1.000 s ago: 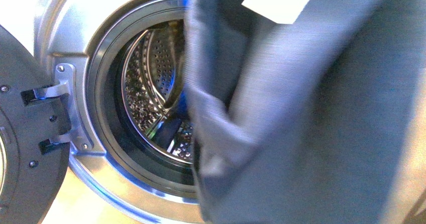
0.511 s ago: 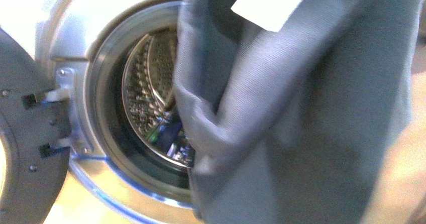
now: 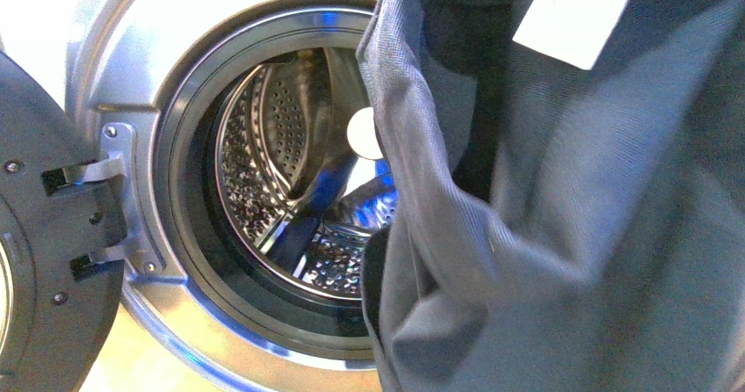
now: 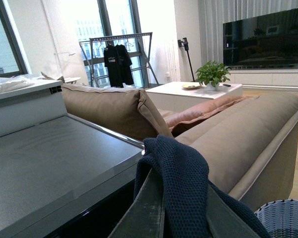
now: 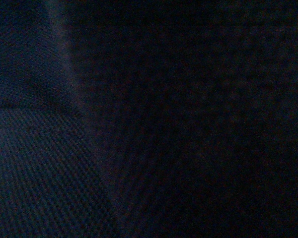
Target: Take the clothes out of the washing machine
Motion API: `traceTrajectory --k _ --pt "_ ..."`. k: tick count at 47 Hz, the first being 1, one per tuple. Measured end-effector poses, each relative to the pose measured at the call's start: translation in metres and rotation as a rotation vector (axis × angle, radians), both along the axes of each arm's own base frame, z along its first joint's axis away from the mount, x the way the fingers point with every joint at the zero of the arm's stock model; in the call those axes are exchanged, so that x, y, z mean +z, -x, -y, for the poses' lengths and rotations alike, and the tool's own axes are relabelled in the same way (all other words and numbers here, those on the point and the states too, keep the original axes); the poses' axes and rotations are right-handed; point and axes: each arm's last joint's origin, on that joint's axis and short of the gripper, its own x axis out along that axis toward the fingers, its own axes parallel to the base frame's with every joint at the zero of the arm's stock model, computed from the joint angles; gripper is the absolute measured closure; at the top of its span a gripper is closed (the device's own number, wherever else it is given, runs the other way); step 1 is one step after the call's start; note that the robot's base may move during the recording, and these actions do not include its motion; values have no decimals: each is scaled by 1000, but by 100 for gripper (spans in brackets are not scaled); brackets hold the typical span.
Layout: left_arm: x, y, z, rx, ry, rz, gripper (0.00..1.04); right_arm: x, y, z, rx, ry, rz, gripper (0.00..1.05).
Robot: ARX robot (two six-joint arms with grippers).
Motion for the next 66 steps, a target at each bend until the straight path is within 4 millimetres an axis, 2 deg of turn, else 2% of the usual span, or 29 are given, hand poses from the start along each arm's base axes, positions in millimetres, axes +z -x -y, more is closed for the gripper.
traceTrajectory --k 12,25,36,45,54,66 --pt "0 0 0 0 0 0 98 3 -20 11 -50 15 13 7" --pt "0 0 0 3 1 -1 98 2 -35 1 -54 53 33 7" --pt "0 -1 0 3 0 -2 98 4 -41 -1 -153 63 107 7" --pt "0 -1 0 3 0 -2 98 -1 -24 19 -330 52 190 7" --pt "0 -1 0 2 0 -2 98 -10 -3 28 -379 49 249 7" --pt "0 -1 0 2 -1 -2 98 -1 17 44 -446 42 347 7"
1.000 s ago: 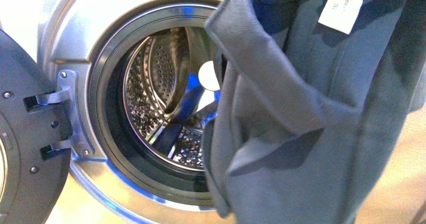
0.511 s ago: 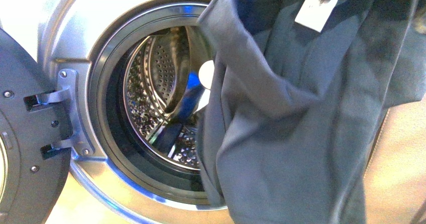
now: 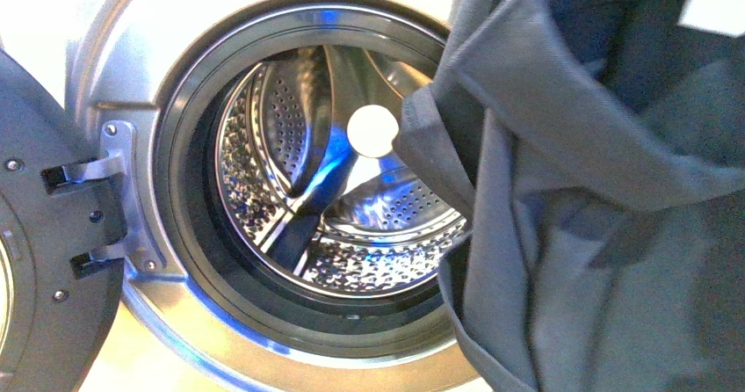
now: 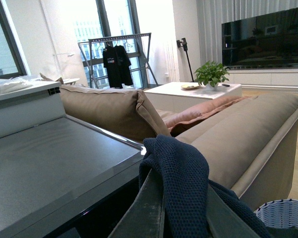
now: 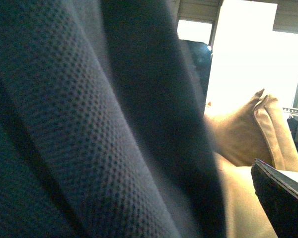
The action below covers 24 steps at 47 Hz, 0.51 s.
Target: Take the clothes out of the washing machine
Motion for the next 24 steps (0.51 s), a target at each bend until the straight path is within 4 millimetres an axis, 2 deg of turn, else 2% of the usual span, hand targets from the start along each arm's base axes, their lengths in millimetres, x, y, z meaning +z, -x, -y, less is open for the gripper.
traceTrajectory --k 6,10,24 --pt "0 0 0 -1 0 0 98 2 10 5 -18 -4 36 7" --pt "0 0 0 -1 0 0 98 1 7 6 -12 6 13 7" --pt "0 0 0 0 0 0 98 2 -43 -1 148 43 -161 7"
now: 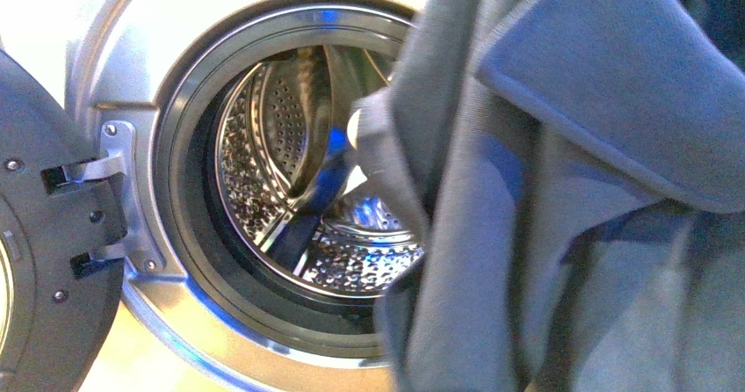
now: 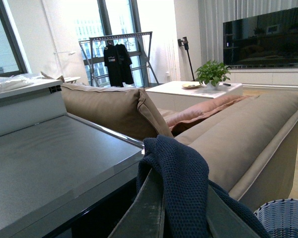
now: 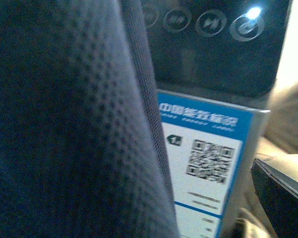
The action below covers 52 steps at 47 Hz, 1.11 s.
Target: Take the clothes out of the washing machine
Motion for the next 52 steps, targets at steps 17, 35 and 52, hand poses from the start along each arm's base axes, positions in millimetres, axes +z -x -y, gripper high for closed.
traceTrajectory --k 17,35,52 --pt "0 0 0 1 0 0 98 12 -28 -28 281 9 -198 7" --pt "0 0 0 2 1 0 98 -15 -20 -51 382 -129 -369 16" --pt "0 0 0 1 0 0 98 10 17 -32 383 -241 -289 85"
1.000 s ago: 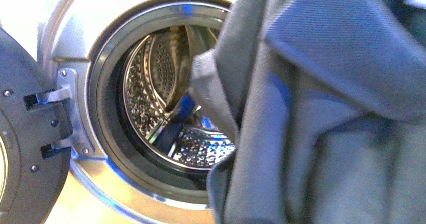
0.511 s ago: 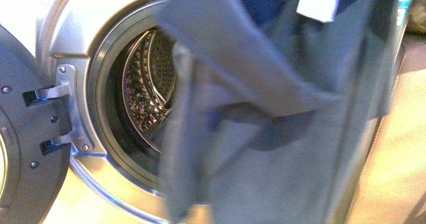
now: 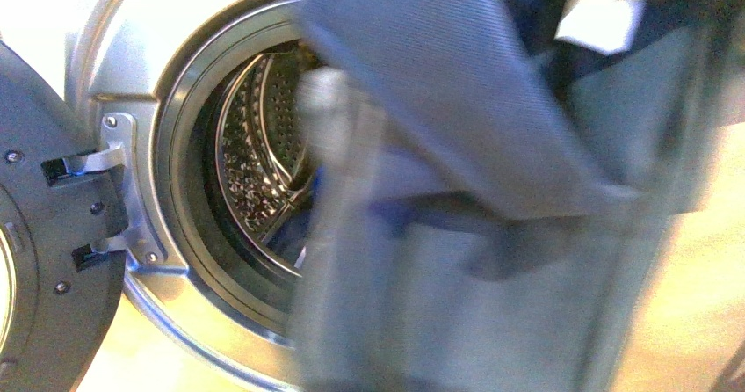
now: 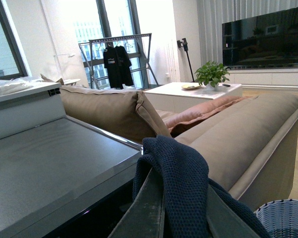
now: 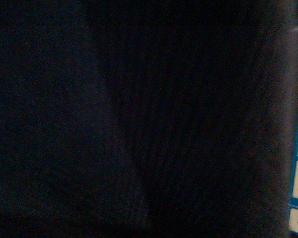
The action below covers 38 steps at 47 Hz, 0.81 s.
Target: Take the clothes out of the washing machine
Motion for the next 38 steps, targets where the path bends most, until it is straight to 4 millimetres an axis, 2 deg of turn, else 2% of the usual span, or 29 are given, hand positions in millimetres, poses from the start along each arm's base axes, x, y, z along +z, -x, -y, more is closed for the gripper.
traceTrajectory --k 4,10,14,26,36,38 --pt "0 0 0 0 0 0 98 13 11 6 8 -44 21 99" --pt "1 0 0 0 2 1 97 33 26 17 11 -104 48 100" --pt "1 0 0 0 2 1 79 50 37 28 -9 -139 78 100" --pt "1 0 0 -3 2 1 44 84 57 59 -101 -201 152 100" --pt "1 1 0 -8 1 3 8 110 74 99 -214 -230 227 100" --pt "1 1 0 -8 2 4 5 116 79 112 -249 -246 245 100"
